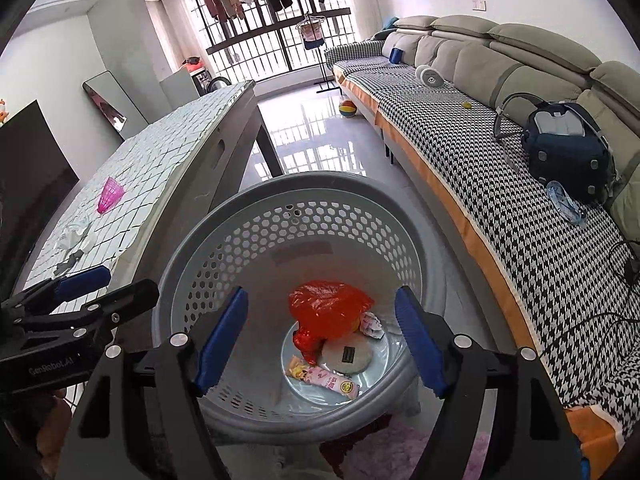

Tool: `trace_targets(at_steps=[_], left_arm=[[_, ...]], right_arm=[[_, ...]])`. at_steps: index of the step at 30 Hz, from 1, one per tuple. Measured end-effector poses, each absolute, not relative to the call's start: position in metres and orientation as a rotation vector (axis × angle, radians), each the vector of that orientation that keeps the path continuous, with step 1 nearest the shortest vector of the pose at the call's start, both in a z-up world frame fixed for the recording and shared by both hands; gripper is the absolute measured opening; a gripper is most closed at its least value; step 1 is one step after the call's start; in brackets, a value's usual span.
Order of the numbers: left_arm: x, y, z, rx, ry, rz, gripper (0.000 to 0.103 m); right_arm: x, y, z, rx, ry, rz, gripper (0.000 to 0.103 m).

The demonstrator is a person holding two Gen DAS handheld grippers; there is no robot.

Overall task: Collect trash
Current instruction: 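Withdraw both empty tools from the basket back over the table, then grasp the white round lid with the right tool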

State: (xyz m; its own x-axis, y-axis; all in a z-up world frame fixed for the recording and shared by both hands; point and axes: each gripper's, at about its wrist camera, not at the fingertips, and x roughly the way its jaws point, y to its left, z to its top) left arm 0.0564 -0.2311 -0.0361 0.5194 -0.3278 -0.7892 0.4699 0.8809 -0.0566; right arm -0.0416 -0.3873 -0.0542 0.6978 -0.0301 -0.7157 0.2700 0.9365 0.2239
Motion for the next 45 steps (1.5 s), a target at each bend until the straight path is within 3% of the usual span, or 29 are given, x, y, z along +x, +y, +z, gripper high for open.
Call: trace_targets(at_steps=[12,23,45], left_arm=[[0.048,-0.197,-0.013,0.143,0.823,-0.413,0.095],[0.051,-0.127,0.001,0.083,0.787,-0.291,0.096],[0.102,0.033,-0.008,0.041,0.749,0.041,0.096]], right_arm=[[-0.048,-0.363,-0.041,0.299,0.752,-0.146,0.073],[-0.039,-0.314,-0.027,0.24,0.709,-0.041,0.076],[0.079,-0.176,-0.008,0.098,0.744,0.242,0.076]])
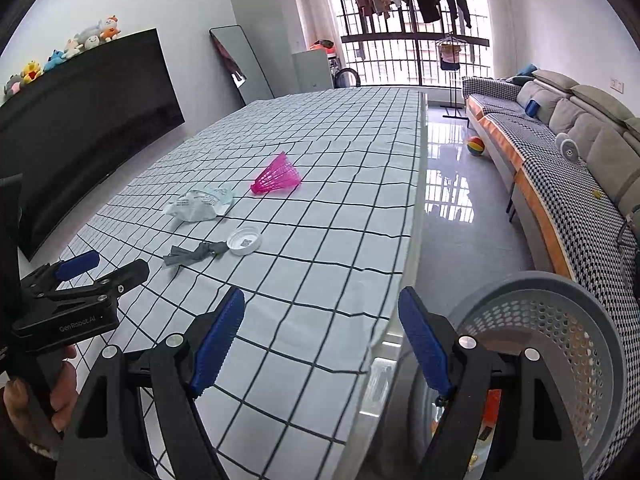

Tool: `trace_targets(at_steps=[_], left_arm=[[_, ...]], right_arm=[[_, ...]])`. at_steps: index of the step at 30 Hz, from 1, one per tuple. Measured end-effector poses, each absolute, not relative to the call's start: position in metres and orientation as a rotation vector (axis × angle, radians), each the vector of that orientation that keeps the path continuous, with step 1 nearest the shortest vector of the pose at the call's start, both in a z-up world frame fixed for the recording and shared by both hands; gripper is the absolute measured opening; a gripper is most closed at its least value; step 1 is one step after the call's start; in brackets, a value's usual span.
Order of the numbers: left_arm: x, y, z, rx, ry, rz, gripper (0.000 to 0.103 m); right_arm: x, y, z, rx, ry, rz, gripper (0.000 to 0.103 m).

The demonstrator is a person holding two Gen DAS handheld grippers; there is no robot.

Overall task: Collect trash
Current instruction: 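Grasp the white round lid with the right tool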

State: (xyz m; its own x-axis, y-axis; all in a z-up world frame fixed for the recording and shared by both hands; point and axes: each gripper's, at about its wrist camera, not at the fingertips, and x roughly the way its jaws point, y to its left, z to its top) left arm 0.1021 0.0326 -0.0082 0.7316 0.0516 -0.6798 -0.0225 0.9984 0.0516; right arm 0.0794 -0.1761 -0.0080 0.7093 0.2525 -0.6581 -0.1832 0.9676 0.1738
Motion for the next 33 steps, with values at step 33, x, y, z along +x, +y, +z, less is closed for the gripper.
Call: trace_targets(at_steps=[33], left_arm=[[0.13,0.067,-0.036,-0.068,0.813,0.039,0.096]], right_arm=[[0.204,-0.066,-0.047,-0.187,0.948,0.348,0.076]])
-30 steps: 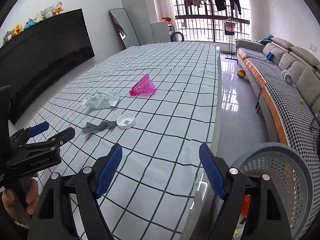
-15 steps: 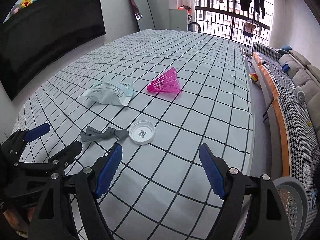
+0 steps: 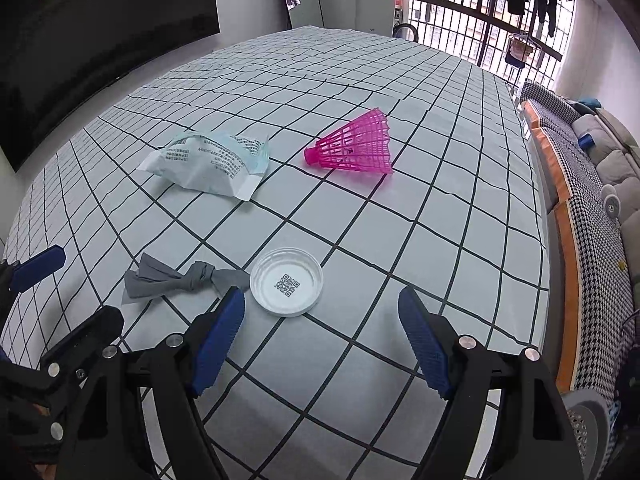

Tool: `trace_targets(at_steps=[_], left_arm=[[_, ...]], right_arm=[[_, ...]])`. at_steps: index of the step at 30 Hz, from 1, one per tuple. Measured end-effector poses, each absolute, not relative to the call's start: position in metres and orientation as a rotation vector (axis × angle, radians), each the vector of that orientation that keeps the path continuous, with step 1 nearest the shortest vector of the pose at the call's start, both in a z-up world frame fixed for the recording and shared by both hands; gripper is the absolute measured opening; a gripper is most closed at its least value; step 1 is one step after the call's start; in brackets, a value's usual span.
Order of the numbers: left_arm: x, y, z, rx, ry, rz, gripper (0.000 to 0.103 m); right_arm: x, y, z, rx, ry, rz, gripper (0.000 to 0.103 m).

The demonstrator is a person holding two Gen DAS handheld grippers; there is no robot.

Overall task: Collect trash
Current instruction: 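Grasp the white round lid with the right tool, then move the left tool toward the gray cloth strip while the right tool holds the lid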

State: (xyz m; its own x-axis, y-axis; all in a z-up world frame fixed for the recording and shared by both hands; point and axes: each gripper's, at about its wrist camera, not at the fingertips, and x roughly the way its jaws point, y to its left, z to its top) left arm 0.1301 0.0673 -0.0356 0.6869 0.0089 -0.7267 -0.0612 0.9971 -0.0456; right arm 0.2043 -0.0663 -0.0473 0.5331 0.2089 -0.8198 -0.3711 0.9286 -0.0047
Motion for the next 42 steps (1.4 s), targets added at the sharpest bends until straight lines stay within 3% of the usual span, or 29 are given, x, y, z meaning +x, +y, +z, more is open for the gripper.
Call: trace_targets(at_steps=[10,18,42], left_arm=[[0.129,0.067,-0.036,-0.077,0.815,0.025,0.096],[0.13,0.067,-0.036,-0.083,0.822,0.017,0.096],[0.119,0.063,-0.025,-0.067,0.824,-0.019,0.096]], right_arm=[[0.212,-0.054,-0.056,-0.224,0.958,0.341,0.075],[0.211,-0.049,-0.054,-0.227,0.954,0.373,0.04],[0.137,-0.115,-0.038,-0.001,0.921,0.261,0.039]])
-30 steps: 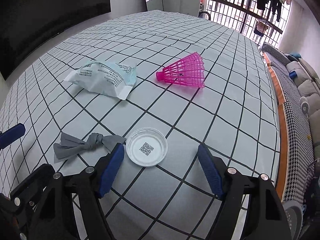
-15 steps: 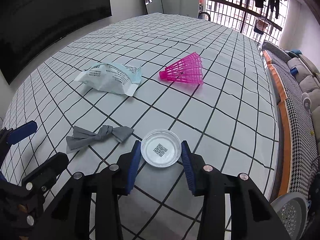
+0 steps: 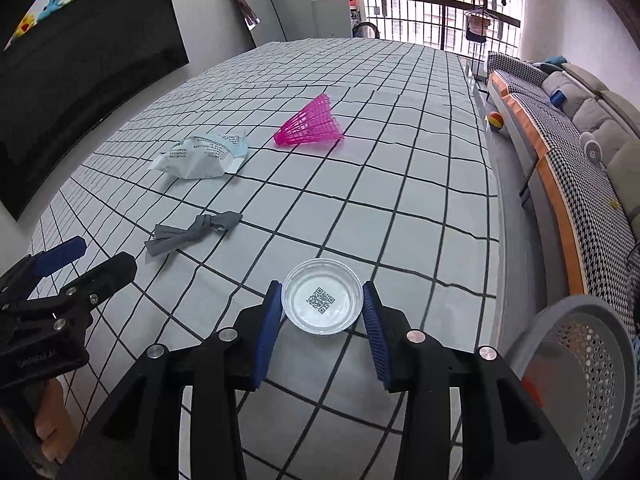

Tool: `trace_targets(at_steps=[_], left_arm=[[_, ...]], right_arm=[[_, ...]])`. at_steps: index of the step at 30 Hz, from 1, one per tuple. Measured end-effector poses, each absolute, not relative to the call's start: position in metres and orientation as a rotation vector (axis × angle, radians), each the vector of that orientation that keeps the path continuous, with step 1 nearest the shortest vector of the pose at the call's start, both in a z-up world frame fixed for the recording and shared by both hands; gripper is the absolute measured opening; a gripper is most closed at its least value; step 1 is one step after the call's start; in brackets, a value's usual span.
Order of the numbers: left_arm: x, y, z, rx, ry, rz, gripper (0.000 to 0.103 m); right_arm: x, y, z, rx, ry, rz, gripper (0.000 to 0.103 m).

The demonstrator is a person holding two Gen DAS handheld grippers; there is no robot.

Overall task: Collect trash
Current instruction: 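Move the left tool toward the gray cloth strip while the right tool holds the lid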

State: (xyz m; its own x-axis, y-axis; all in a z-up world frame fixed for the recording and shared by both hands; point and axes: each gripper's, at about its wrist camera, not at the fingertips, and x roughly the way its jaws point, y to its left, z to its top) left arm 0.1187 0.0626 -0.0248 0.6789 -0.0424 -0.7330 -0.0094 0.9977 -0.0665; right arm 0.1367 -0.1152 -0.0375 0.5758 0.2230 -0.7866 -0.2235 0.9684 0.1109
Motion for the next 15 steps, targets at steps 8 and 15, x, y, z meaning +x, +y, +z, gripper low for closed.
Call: trace_targets(at_steps=[8,15], left_arm=[[0.12,0.058,-0.012,-0.011,0.814,-0.047,0.096],[0.137,0.047,-0.003,0.057,0.795,-0.079,0.096]], right_arm=[[0.102,-0.14,-0.031,0.083,0.875,0.23,0.039],[0.076,-0.159,-0.029,0.137,0.869,0.224,0.039]])
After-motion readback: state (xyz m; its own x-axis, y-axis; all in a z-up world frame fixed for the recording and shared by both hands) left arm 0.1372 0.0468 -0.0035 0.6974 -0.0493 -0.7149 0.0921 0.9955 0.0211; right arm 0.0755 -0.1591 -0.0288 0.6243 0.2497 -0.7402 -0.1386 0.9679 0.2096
